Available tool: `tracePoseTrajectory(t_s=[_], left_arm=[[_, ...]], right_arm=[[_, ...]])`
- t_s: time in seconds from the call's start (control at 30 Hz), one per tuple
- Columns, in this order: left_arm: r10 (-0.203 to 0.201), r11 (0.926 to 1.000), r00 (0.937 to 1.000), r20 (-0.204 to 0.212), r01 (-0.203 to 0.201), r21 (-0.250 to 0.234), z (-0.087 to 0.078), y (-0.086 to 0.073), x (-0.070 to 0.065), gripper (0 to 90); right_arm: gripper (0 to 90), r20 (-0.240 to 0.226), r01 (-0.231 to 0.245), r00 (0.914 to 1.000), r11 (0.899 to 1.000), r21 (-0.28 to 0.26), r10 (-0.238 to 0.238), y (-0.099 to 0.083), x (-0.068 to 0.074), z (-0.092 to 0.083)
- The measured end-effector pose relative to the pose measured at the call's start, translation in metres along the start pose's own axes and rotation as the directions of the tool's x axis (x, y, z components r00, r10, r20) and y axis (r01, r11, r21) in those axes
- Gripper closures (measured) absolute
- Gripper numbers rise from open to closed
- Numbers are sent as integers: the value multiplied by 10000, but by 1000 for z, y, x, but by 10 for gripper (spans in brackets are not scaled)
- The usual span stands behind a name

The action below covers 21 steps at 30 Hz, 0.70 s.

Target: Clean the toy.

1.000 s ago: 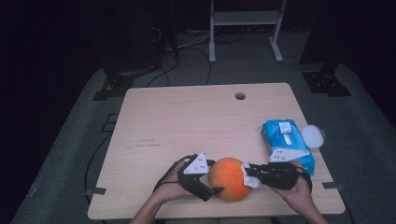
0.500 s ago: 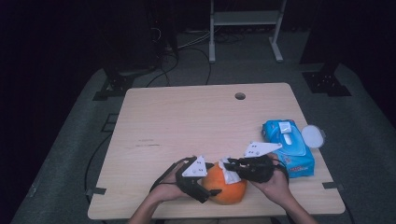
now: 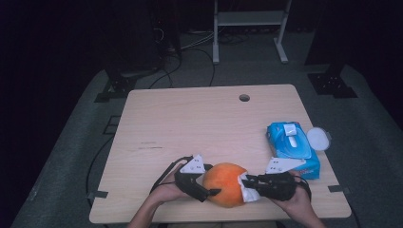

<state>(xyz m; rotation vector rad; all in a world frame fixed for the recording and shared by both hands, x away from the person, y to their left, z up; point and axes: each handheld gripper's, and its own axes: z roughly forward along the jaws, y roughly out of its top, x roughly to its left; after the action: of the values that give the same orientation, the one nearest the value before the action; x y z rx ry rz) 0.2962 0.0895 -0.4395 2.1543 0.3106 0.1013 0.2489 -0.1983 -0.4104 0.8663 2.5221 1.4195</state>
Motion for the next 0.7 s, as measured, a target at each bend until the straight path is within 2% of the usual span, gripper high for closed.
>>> tracePoseTrajectory(t_s=[0.07, 0.13, 0.23, 0.33, 0.5, 0.7], left_arm=[[-32, 10000, 10000, -2, 32, -36, 1, 0, 0, 148], [158, 9999, 9999, -34, -158, 44, 0, 1, -1, 149], [180, 9998, 9998, -66, -179, 57, 0, 1, -1, 150], [94, 9999, 10000, -26, -95, -36, 0, 0, 0, 150], [187, 9998, 9998, -12, -187, -20, 1, 0, 0, 150], [106, 9999, 9999, 67, -106, -54, -2, 0, 0, 147]], right_arm=[[779, -231, 259, 9994, 9997, -23, -259, 8, 9, 6], [778, -263, 547, 9982, 9985, -58, -548, 16, 13, 15], [776, -256, 685, 9973, 9975, -166, -689, 28, 10, 28], [775, 42, 553, 9985, 9982, -234, -552, 33, -1, 31], [775, 625, -258, 9977, 9995, -207, 270, 18, -28, 20], [774, 914, -651, 9939, 9972, 363, 616, -7, -36, 6]])
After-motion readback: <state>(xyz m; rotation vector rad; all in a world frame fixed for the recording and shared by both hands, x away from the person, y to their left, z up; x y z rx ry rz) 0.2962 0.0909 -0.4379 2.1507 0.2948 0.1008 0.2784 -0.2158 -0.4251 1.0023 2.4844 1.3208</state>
